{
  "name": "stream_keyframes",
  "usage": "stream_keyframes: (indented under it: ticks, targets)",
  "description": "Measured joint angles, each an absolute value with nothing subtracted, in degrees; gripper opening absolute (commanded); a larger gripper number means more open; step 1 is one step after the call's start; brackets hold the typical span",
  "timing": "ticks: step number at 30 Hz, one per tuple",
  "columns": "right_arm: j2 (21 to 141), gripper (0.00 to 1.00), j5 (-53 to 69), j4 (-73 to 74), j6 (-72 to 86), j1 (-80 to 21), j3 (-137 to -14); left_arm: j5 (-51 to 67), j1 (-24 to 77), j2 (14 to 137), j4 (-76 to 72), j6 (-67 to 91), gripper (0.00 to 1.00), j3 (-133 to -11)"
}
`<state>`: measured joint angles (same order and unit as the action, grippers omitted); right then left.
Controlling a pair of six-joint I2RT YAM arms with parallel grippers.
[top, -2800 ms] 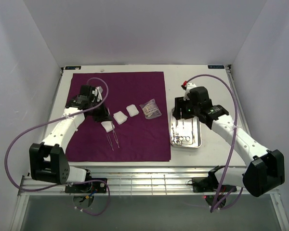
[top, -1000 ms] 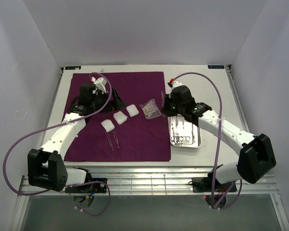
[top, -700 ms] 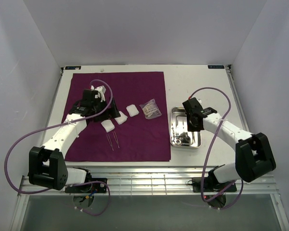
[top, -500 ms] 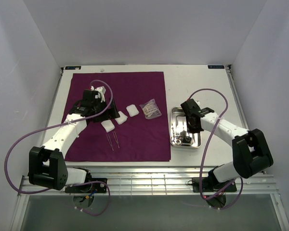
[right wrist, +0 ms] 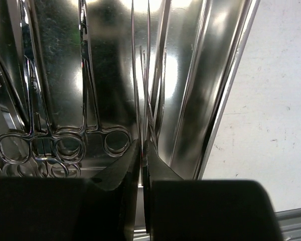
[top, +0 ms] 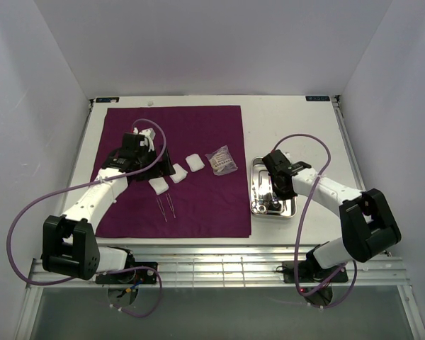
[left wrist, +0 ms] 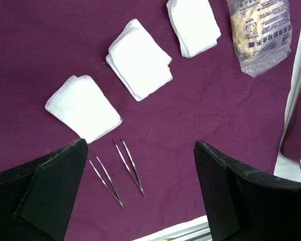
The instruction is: Prepare the surgical pack
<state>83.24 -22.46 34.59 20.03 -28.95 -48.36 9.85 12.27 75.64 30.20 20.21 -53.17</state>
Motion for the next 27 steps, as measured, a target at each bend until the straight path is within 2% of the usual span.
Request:
stream_keyframes:
  ticks: [14,19,22,23,27]
  targets:
    - [87.5,0.08,-20.2,33.4,18.9,-29.0,-48.3,9.3,12.3,75.6,30.0,19.7,0.98,-53.2]
    - [87.5,0.19,-20.2,33.6,18.8,-29.0,-48.4,8.3,12.3,75.6,30.1,19.3,0.98,-53.2]
    - [87.5,0.24,-20.3,34.2,18.5,-29.0,-48.7,5.6,12.3,75.6,31.3,19.9,0.79,-53.2]
    - [87.5,0.24,-20.3,34.4,18.5,-29.0,-48.9,3.9,12.3,75.6,32.4,20.6,0.69,-53.3]
    - [87.3,0.25,-20.4,35.1,18.3,-29.0,-49.6,0.6,12.3,75.8,38.1,22.6,0.67,-53.4]
